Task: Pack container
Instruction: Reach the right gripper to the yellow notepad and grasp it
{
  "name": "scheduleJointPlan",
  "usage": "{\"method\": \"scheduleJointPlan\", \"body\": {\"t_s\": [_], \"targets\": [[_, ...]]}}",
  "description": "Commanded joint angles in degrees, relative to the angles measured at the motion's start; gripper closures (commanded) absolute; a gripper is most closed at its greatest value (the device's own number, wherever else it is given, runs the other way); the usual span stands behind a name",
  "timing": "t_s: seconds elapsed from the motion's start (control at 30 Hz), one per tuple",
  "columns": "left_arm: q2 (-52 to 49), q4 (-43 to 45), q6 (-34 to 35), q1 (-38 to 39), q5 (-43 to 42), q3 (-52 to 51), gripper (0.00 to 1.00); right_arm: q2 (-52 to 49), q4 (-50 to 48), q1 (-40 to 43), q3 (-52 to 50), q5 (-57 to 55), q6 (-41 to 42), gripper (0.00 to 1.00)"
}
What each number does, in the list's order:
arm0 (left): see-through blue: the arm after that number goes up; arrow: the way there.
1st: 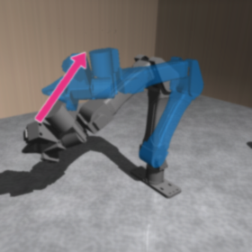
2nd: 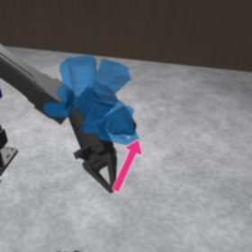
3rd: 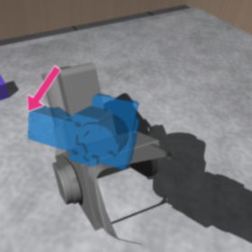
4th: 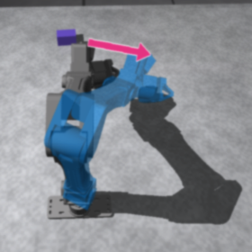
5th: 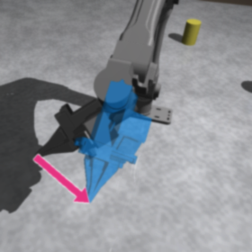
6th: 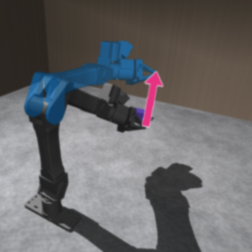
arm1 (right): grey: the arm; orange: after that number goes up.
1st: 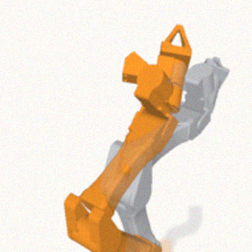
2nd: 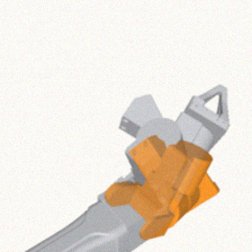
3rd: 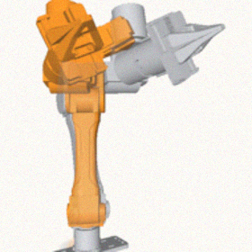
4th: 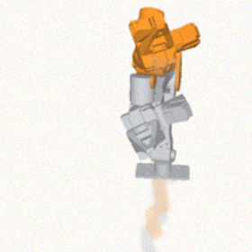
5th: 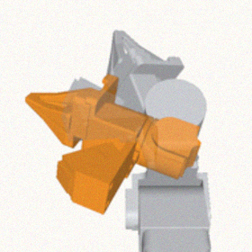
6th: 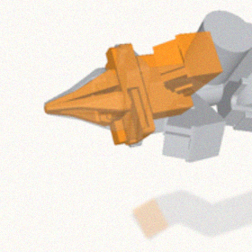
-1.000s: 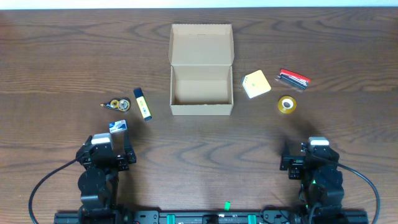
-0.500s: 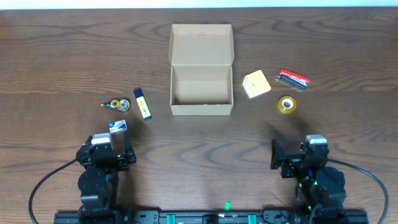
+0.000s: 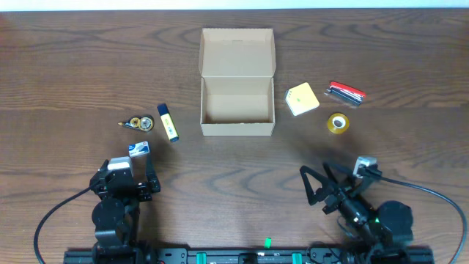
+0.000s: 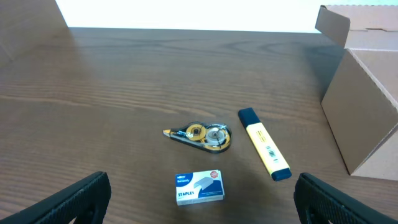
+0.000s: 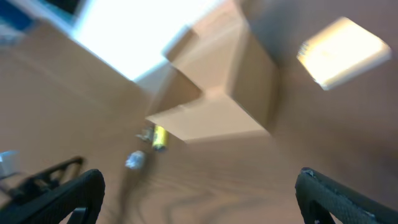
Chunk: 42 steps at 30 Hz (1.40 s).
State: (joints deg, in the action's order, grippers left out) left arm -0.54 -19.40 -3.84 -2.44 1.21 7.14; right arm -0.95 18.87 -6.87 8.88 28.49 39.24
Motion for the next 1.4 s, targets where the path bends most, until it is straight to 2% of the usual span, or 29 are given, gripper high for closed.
{"method": "scheduleJointPlan", "body": {"t_s": [0.0,0.13,0.3,0.43,0.6,0.77,1.13,1.37], "targets": [[0.3,-1.3,0.2,-0.2,-1.0,-0.9,0.05,-0.4,-6.4,0.4,0.2,2.9,-0.1,0.01],[0.3,-1.3,0.2,-0.2,-1.0,-0.9,0.05,-6.3,-11.0,0.4,2.0,2.1,-3.9,0.01],[0.3,-1.3,0.2,-0.2,-1.0,-0.9,0.05,-22.9,-10.0,0.5,9.7,-0.1,-15.0,0.01],[0.3,-1.3,0.2,-0.2,-1.0,-0.9,0.05,-38.9,-9.0,0.5,19.1,-2.8,-24.1,0.01],[0.3,-1.3,0.2,-0.2,-1.0,-0.9,0.05,-60.7,-2.3,0.5,34.2,-7.8,-36.4,0.01],[0.3,-1.3,0.2,-0.2,-1.0,-0.9,0.05,-75.1,1.6,0.5,45.0,-13.2,-42.6,0.01],[0.3,-1.3,0.2,-0.2,-1.0,-0.9,0.05,-95.6,15.7,-0.3,64.6,-20.4,-50.9,0.01],[0.3,-1.3,0.2,-0.2,-1.0,-0.9,0.05,-104.1,17.9,-3.3,67.2,-26.1,-53.3,0.01]]}}
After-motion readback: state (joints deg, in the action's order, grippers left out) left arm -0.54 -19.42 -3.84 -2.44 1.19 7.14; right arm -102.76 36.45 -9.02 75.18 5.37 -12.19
